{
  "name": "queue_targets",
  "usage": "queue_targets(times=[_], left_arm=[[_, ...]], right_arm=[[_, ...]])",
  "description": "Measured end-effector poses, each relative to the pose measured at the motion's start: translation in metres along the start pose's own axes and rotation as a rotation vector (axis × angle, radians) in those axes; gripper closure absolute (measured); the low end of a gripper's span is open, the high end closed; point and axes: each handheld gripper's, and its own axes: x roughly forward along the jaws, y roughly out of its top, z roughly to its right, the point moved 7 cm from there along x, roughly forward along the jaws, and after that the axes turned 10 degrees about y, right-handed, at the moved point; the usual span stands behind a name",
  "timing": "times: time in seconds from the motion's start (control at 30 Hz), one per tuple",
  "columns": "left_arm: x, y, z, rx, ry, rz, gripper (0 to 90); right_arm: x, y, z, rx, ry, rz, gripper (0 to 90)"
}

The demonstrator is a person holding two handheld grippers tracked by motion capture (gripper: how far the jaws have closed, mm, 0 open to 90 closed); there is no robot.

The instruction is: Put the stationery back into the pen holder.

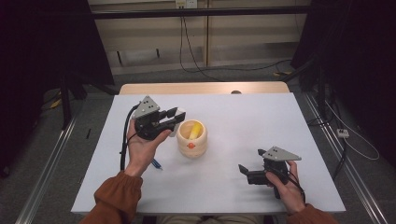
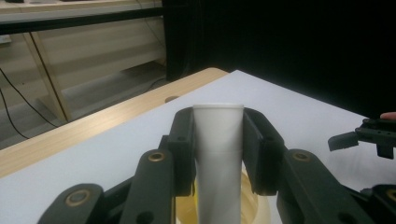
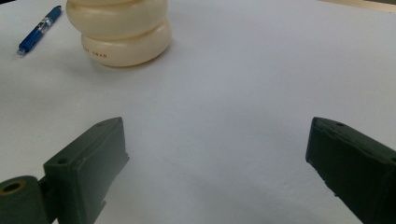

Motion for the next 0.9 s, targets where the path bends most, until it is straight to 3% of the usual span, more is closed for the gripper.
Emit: queue_targets(times=[0.37,0.9], left_arm=[[0.011,-0.001,0.012,-0.006,-0.028,0.014,67.5],[0.040,-0.007,0.005,-0.066,-0.015,0.024,67.5]], right_arm=[[0.000,0.000,-0.001,-0.004,-0.001,0.000,4.6],[0.001,-0.001,-0.001,-0.006,0.007,-0.007,4.8]])
